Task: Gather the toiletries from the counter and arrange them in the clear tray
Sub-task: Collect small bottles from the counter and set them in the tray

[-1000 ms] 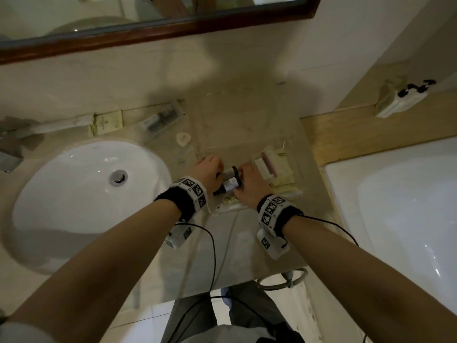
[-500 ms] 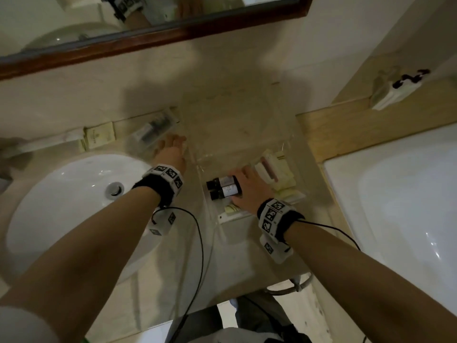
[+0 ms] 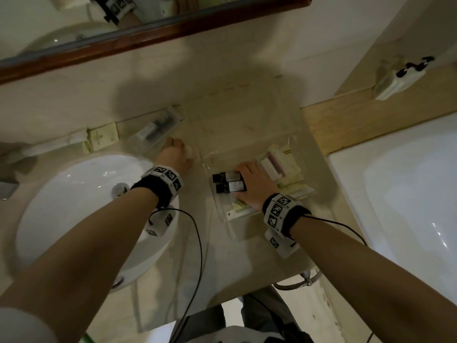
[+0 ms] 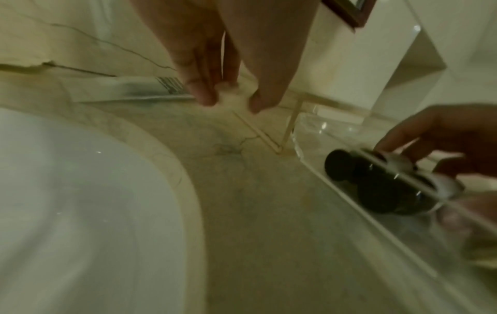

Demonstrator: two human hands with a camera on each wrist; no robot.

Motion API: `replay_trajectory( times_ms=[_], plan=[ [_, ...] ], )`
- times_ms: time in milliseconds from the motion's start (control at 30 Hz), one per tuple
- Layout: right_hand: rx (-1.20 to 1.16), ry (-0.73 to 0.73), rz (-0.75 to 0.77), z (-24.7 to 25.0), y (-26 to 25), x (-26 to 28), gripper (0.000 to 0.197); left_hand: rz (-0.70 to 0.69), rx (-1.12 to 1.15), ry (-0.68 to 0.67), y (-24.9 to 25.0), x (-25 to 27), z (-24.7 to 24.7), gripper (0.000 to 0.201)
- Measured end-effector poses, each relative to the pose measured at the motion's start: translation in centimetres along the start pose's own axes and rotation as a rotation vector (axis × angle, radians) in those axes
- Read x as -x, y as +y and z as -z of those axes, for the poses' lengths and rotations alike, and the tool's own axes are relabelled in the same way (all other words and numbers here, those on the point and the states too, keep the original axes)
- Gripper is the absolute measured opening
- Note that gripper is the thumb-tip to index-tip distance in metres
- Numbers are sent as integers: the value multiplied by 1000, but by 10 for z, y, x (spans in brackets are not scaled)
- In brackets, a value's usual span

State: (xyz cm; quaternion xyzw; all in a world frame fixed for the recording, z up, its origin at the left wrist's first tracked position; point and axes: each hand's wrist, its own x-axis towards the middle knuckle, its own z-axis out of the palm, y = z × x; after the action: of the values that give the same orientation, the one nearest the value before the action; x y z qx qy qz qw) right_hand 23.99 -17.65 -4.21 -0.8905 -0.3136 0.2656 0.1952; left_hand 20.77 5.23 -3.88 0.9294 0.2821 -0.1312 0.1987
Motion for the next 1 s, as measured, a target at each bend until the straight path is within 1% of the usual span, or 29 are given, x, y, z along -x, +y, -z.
replay_trajectory(
  times_ms=[67,133,167,233,300,333,400,467,533,600,667,733,800,867,933,1000],
  plan=[
    [16,1,5,-1,-1,0,54,-39,140,145,3,9,9,50],
    [27,3,15,-2,-1,0,53,-147,223,250,10,20,14,46],
    [28,7,21,-2,0,0,52,-217,205,269,15,26,14,45],
    [23,17,41,-2,1,1,49,-348,165,195,30,37,8,45],
    [7,20,65,-3,3,1,47,-417,127,53,43,43,-4,46],
    [-10,17,70,-3,4,2,47,-441,72,-1,49,44,-11,46],
    [-55,13,72,-4,7,3,47,-433,-56,-47,62,46,-20,45],
    [-89,27,69,-6,10,4,45,-365,-90,-48,73,46,-24,40],
    [-103,44,41,-7,13,6,45,-350,-151,-61,83,45,-28,34],
    [-114,62,17,-7,15,7,45,-367,-293,-53,91,46,-30,32],
    [-109,68,8,-6,16,8,45,-423,-408,-38,92,49,-31,31],
    [-94,52,2,-4,17,9,46,-445,-462,-44,91,51,-32,31],
    [-96,39,-1,-3,17,8,44,-404,-455,-30,91,56,-27,31],
    [-90,33,0,-2,15,8,42,-356,-366,-50,87,59,-22,33],
    [-88,35,3,-1,14,8,43,-343,-265,-65,81,58,-21,33],
    [-95,44,7,-2,12,7,45,-349,-213,-52,73,56,-23,31]
  ],
)
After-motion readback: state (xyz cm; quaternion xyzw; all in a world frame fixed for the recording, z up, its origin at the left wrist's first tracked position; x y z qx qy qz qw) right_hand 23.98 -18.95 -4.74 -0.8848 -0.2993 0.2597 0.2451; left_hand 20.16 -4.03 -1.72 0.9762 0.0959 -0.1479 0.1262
